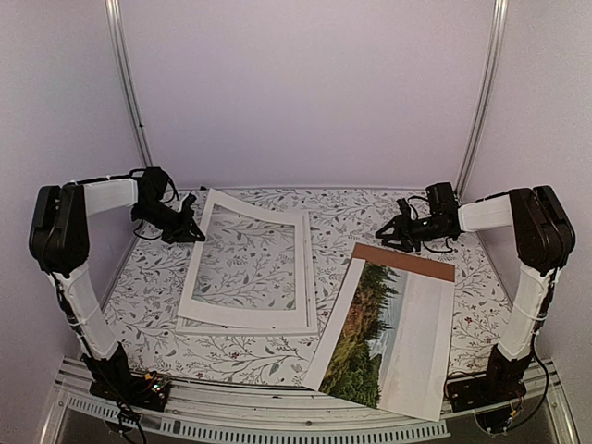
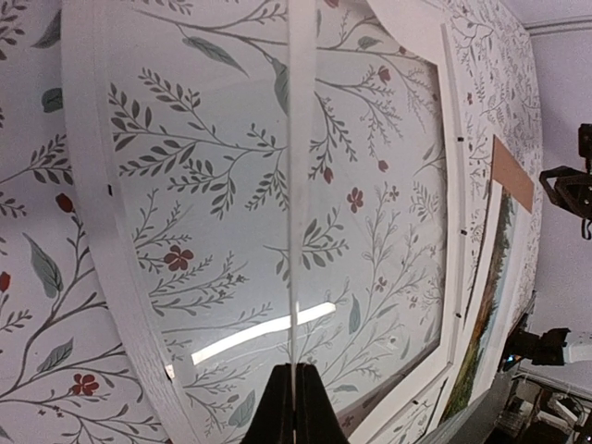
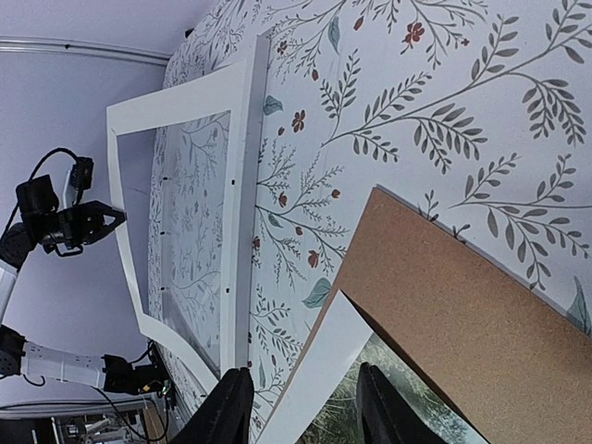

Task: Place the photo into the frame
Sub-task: Place the frame body on the glass panel.

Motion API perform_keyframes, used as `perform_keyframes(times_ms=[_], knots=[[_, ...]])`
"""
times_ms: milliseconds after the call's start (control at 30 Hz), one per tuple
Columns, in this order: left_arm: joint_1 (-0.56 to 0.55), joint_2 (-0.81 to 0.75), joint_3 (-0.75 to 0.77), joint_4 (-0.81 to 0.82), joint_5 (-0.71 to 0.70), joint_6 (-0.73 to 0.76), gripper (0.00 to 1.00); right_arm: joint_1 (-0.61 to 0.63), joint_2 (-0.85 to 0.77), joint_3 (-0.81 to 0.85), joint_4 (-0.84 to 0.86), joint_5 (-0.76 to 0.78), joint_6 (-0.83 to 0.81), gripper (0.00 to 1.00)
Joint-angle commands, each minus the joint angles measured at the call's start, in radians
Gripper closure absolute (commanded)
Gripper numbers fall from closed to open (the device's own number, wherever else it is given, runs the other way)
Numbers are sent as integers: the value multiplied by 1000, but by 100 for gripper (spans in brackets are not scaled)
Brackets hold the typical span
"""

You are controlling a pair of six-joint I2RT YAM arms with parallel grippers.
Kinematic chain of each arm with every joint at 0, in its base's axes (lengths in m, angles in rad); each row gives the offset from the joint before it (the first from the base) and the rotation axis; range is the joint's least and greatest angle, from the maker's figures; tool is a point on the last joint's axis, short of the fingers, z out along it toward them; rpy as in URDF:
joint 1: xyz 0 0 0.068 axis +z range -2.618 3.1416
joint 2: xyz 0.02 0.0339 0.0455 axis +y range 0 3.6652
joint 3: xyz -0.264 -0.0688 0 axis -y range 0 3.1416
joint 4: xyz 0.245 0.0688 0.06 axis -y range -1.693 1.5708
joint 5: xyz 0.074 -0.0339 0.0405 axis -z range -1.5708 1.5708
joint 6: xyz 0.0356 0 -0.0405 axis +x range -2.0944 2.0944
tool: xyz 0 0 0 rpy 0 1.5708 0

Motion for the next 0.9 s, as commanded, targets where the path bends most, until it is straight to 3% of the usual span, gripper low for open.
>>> perform_keyframes(times_ms=[0, 400, 733, 867], knots=[[-25, 15, 6, 28, 2, -11, 100, 10, 23, -7, 20, -2, 0, 58], [-51, 23, 4, 32, -27, -27, 97, 10, 25, -10, 21, -4, 0, 58], [-54, 17, 7, 14, -83, -18, 75, 11, 32, -8, 23, -4, 1, 58], [-56, 14, 12, 4, -117, -16, 61, 12, 33, -9, 24, -4, 2, 58]])
